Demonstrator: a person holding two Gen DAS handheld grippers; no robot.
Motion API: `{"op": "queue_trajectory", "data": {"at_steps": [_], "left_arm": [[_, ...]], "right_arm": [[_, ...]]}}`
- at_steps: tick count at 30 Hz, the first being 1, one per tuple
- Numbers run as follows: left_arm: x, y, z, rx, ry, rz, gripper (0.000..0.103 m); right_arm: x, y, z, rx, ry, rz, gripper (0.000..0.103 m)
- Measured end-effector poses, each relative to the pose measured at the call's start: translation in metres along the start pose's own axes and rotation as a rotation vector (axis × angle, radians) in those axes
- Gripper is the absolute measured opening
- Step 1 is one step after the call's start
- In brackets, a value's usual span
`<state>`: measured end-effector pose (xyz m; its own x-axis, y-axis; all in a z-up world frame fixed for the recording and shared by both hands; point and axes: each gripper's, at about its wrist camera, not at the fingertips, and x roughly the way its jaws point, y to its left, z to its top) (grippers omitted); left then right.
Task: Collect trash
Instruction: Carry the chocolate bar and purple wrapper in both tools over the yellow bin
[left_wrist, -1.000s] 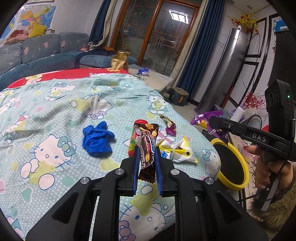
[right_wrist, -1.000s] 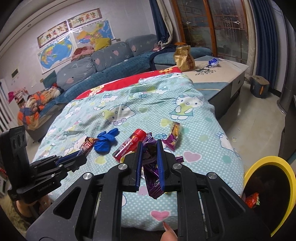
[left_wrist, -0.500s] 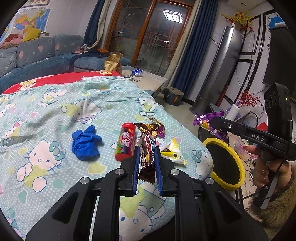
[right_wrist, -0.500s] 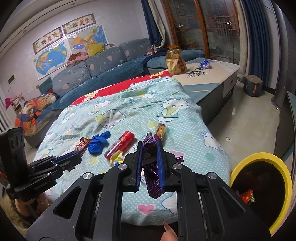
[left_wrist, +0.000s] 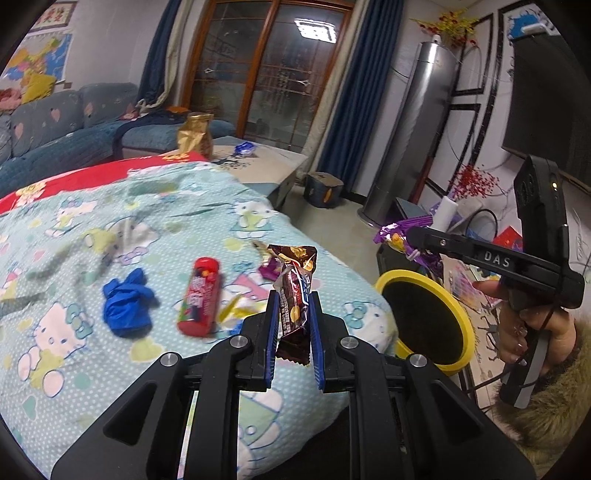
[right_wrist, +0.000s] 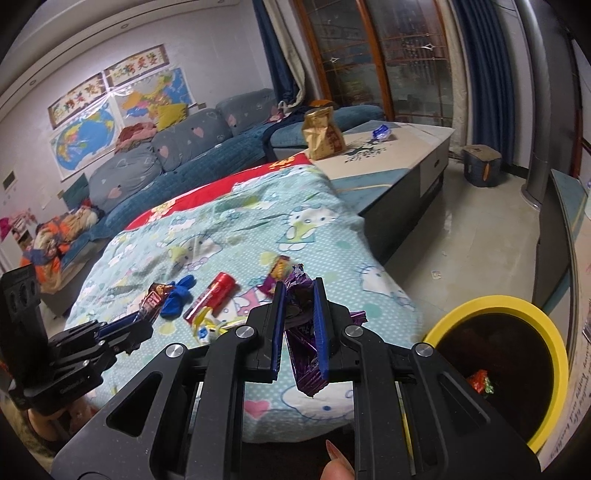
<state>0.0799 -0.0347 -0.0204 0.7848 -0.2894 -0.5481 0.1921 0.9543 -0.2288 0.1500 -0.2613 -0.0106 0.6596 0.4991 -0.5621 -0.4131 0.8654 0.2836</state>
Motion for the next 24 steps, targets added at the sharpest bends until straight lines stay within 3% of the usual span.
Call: {"op": "queue_trajectory", "data": {"at_steps": [24], "left_arm": [[0.054,-0.083,0.006,0.155,0.056,-0.161,0.015]], "right_arm": [[-0.041,-0.088,-0.007,0.188,-0.076,-0.132,0.01]]}}
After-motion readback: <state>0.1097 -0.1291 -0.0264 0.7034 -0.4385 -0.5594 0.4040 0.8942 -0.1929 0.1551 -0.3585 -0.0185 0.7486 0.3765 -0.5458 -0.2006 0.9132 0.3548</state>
